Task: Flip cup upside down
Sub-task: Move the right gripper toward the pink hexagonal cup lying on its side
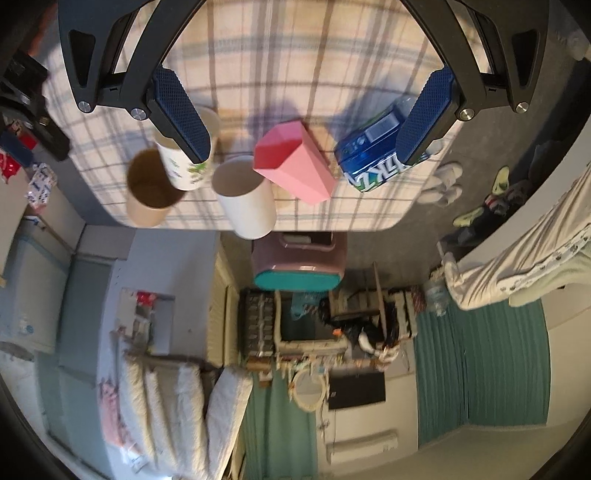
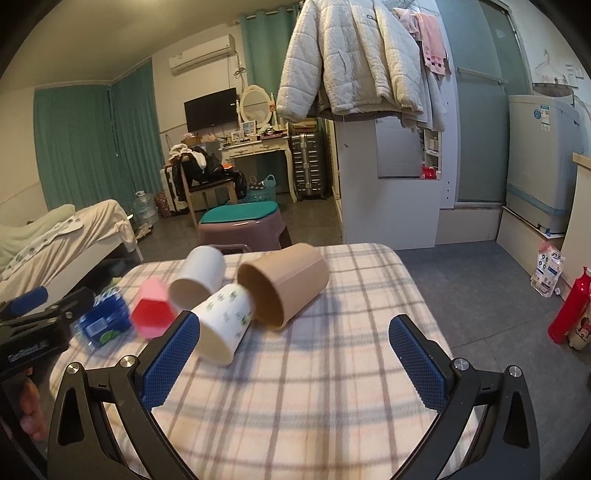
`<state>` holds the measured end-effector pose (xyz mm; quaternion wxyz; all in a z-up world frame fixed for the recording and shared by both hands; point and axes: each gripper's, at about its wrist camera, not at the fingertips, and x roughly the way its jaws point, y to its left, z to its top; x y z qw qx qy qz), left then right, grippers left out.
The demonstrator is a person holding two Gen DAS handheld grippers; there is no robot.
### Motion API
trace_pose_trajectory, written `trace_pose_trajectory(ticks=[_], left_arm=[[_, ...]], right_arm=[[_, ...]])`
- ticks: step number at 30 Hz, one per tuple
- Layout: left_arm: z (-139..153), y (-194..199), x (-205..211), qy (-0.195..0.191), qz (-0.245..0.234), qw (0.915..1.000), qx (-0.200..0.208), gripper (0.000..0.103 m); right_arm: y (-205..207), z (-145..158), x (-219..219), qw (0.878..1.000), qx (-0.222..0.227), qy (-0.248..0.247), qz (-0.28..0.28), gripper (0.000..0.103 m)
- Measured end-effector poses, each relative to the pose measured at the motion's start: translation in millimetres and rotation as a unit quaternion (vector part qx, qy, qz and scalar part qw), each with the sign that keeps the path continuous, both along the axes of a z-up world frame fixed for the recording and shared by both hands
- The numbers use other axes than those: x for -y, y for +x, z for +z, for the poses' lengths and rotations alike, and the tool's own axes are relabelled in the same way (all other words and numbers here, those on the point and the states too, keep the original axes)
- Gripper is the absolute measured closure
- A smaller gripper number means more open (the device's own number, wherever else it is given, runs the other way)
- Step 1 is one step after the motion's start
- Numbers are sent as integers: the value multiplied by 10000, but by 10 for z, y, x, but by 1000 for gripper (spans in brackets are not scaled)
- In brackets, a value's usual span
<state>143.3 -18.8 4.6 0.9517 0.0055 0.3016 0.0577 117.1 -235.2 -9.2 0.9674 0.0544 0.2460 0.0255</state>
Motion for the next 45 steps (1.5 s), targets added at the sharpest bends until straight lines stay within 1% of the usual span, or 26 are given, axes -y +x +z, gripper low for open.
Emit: trace_pose_trajectory(ticks=[3,6,10,13,17,18,19,20,22,24,26,30,33,36,42,45], left_arm=[[-160,370,-13,-12,288,9985,-467,0],[-291,627,-35,-91,478,9960,-753,0],[-398,843,-34,-7,625,9938,-915,1],[-482,918,-13,48,613,9928,-1031,1],[-572,938,20,10,516,9920,-1149,2],[-579,943,64,40,477,9920,-1172,4],[-590,945,89,60,427,9918,-1204,10],[-612,952,115,55,355,9913,-1265,13],[-638,991,123,-72,300,9902,-1361,24],[-664,1011,108,-227,230,9886,-1469,30],[-655,991,101,-220,186,9890,-1453,30],[-628,887,84,-338,52,9882,-1491,30],[-605,751,57,-378,-62,9876,-1520,31],[-592,614,67,-340,-163,9876,-1522,31],[-546,170,127,-177,-499,9875,-1485,32],[-558,-59,178,-196,-707,9862,-1482,32]], right_arm=[[179,-62,58,10000,-78,45,-18,0],[344,-155,123,9997,-195,110,-62,0],[499,-271,200,9992,-296,226,-113,0],[570,-342,244,9988,-368,296,-104,0],[640,-396,275,9985,-415,338,-109,0],[648,-403,282,9985,-420,344,-113,0],[653,-412,287,9984,-427,349,-117,0],[657,-420,293,9984,-428,357,-121,0],[658,-435,306,9983,-440,363,-142,0],[646,-438,322,9982,-441,380,-168,0],[649,-430,343,9980,-442,412,-189,0],[623,-381,337,9981,-404,430,-191,0],[573,-325,302,9985,-352,374,-173,0],[497,-266,268,9987,-315,358,-153,0],[308,-179,188,9991,-265,317,-102,0],[170,-148,121,9993,-255,258,-36,0]])
